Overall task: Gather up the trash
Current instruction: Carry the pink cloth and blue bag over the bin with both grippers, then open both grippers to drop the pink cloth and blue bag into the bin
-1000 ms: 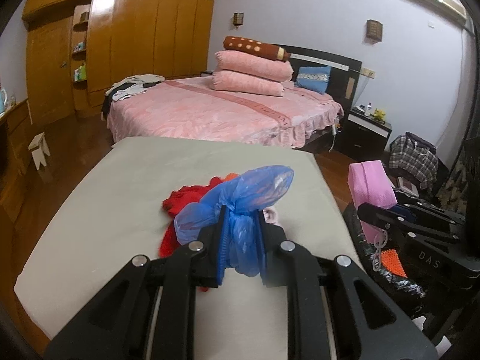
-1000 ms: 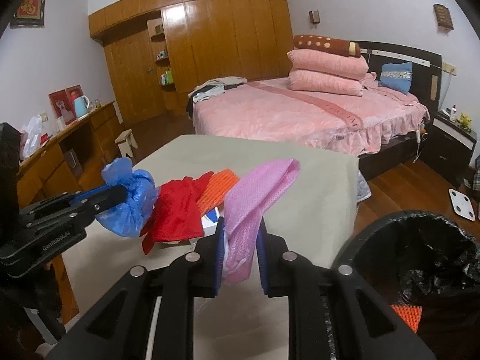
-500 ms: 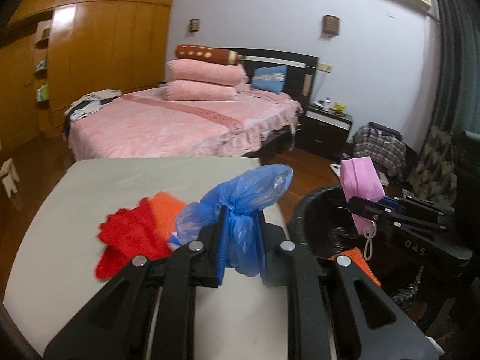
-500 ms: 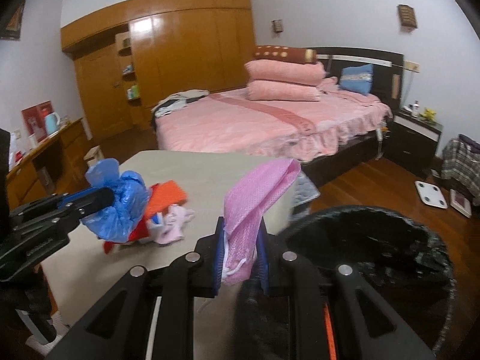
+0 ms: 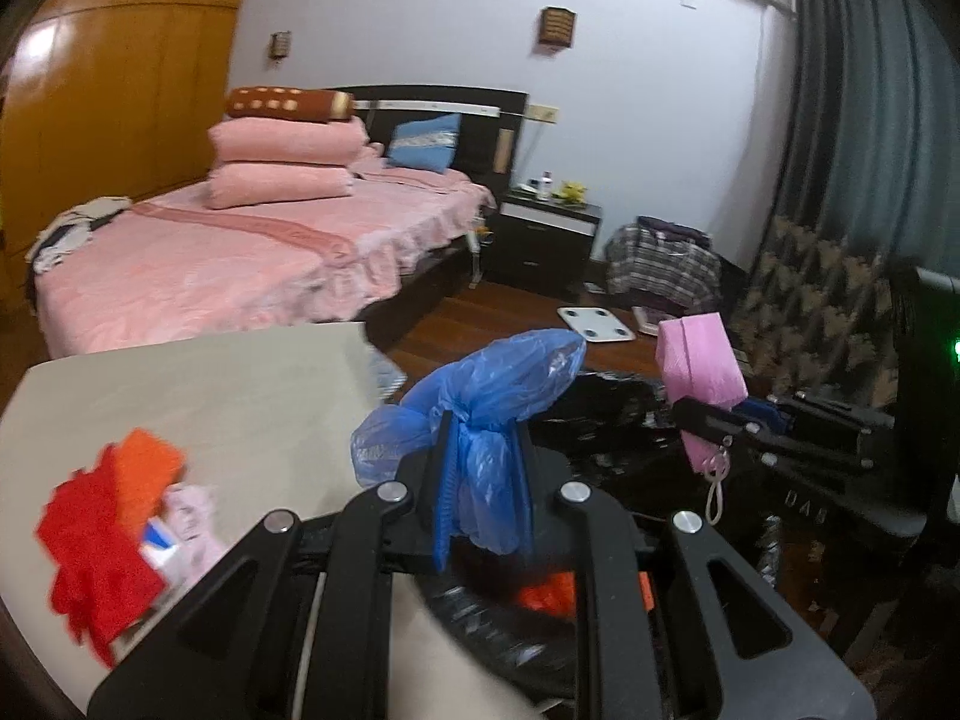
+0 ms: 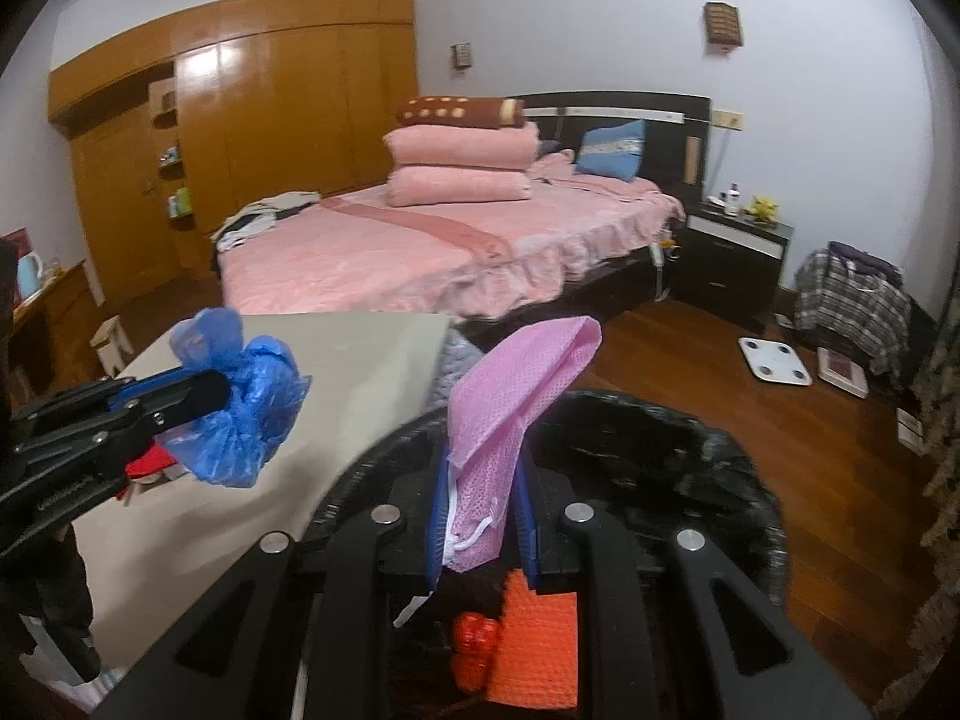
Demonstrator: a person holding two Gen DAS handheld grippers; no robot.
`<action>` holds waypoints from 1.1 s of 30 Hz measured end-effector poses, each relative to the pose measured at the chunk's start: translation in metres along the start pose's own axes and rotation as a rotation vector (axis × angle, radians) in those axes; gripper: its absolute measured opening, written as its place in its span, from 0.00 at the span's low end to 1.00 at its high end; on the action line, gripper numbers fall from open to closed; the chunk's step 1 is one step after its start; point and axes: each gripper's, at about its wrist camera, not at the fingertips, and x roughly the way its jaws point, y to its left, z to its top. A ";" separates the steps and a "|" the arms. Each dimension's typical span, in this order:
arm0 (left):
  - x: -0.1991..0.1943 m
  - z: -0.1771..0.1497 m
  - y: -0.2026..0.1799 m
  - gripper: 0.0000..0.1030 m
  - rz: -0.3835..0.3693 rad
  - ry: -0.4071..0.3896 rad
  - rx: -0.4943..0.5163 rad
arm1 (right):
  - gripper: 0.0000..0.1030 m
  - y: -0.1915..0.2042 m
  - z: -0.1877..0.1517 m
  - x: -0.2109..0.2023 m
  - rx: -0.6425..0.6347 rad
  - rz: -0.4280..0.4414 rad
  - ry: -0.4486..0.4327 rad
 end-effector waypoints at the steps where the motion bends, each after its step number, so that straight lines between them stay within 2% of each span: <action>1: 0.006 0.002 -0.005 0.16 -0.015 0.001 0.003 | 0.19 -0.005 -0.002 -0.001 0.005 -0.013 0.002; 3: 0.017 0.006 -0.016 0.18 -0.063 0.012 0.012 | 0.19 -0.015 -0.005 -0.001 0.016 -0.035 0.012; 4: 0.021 0.006 -0.019 0.21 -0.073 0.018 0.016 | 0.27 -0.018 -0.007 -0.001 0.020 -0.044 0.016; 5: 0.027 0.006 -0.024 0.32 -0.085 0.021 0.019 | 0.34 -0.022 -0.009 -0.001 0.023 -0.054 0.023; 6: 0.029 0.006 -0.026 0.39 -0.094 0.025 0.022 | 0.36 -0.025 -0.011 -0.001 0.024 -0.065 0.031; 7: 0.033 0.006 -0.027 0.50 -0.102 0.032 0.022 | 0.44 -0.028 -0.012 0.000 0.024 -0.074 0.038; 8: 0.035 0.004 -0.028 0.54 -0.110 0.038 0.015 | 0.56 -0.030 -0.013 0.001 0.026 -0.082 0.042; 10: 0.036 0.001 -0.025 0.58 -0.114 0.049 0.006 | 0.62 -0.035 -0.017 -0.001 0.034 -0.100 0.042; 13: 0.035 -0.003 -0.016 0.64 -0.091 0.057 -0.006 | 0.78 -0.039 -0.021 -0.003 0.042 -0.125 0.041; 15: 0.029 -0.004 -0.005 0.69 -0.064 0.052 -0.030 | 0.85 -0.039 -0.021 -0.004 0.046 -0.128 0.034; 16: 0.026 -0.003 -0.001 0.72 -0.052 0.049 -0.038 | 0.93 -0.039 -0.021 -0.006 0.046 -0.130 0.027; 21: 0.004 -0.006 0.027 0.83 0.043 0.023 -0.068 | 0.94 -0.022 -0.016 -0.011 0.019 -0.101 -0.001; 27: -0.034 -0.018 0.066 0.86 0.195 -0.001 -0.079 | 0.94 0.009 -0.008 -0.004 0.012 -0.017 -0.026; 33: -0.069 -0.031 0.112 0.86 0.335 -0.006 -0.103 | 0.94 0.053 -0.001 0.017 -0.022 0.065 -0.016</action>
